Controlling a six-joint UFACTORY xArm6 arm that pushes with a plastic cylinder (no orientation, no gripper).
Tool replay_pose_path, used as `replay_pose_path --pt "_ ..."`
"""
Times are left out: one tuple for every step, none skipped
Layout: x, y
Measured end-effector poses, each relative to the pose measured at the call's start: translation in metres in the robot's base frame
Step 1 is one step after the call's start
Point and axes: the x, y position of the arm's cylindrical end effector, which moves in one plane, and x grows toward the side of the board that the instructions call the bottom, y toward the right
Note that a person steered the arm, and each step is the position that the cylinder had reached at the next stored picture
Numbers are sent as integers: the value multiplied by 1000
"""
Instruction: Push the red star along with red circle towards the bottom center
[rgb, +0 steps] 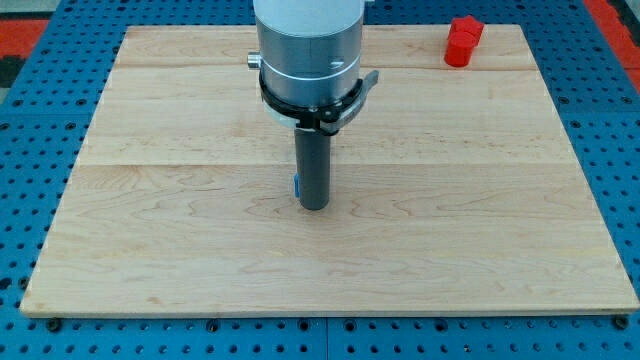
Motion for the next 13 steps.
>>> replay_pose_path --pt "1 0" --pt "1 83" --pt "-74 160" --pt "-168 266" --pt "-245 324" --pt "-297 299" --pt "-306 284" --pt "-305 247" --pt "-287 205" --pt "-256 185" --pt "-213 183" --pt "-177 179" --pt "-211 187"
